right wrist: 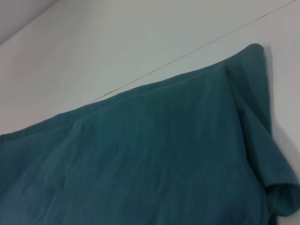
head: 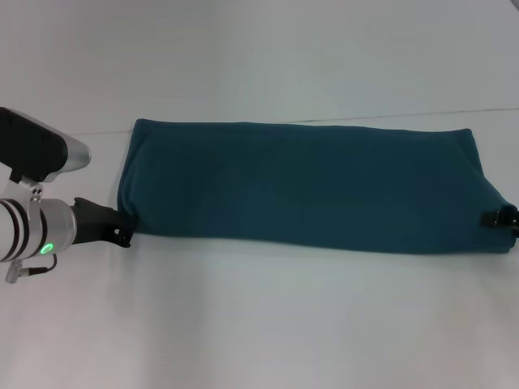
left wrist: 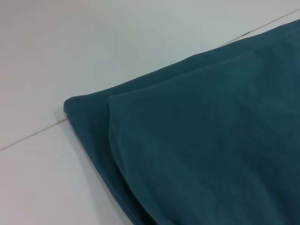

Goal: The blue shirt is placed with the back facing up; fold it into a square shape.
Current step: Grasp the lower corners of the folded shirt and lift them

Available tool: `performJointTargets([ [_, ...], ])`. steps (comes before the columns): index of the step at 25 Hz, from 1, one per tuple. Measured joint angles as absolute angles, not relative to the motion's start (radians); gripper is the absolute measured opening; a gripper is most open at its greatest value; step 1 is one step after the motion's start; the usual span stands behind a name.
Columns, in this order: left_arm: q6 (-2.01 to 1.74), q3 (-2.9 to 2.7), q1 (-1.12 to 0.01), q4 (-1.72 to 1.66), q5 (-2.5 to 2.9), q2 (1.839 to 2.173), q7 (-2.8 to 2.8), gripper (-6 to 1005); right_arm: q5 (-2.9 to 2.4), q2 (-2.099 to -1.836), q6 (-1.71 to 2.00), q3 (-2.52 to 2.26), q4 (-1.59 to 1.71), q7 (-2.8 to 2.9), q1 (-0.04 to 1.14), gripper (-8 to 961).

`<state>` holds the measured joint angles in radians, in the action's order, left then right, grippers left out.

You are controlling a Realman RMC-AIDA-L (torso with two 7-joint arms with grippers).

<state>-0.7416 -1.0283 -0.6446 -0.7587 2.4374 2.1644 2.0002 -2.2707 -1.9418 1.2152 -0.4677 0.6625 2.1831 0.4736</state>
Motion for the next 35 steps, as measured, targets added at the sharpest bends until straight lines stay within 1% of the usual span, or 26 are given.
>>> performJointTargets([
  [6,-0.742,-1.026,-0.645,-0.759,2.438,2.164,2.0,6,-2.286,-1.949,1.204,-0.468,0.661,2.183,0.483,659],
  [16,-0.738,-1.028,-0.649,-0.759,2.459,2.163,2.01,8,-2.29,-1.945,1.223,-0.468,0.661,2.186,0.463,637],
  [22,-0.741,-1.027,-0.649,-0.761,2.462,2.163,2.012,8,-2.292,-1.95,1.212,-0.459,0.66,2.179,0.463,423],
  [27,-0.783,-1.029,-0.628,-0.794,2.478,2.167,2.038,9,-2.289,-1.948,1.211,-0.454,0.66,2.178,0.458,170],
  [32,-0.878,-1.033,-0.581,-0.869,2.484,2.17,2.062,10,-2.28,-1.942,1.219,-0.452,0.666,2.166,0.452,9],
  [35,-0.946,-1.034,-0.544,-0.927,2.469,2.171,2.069,10,-2.265,-1.94,1.232,-0.448,0.667,2.142,0.448,9],
])
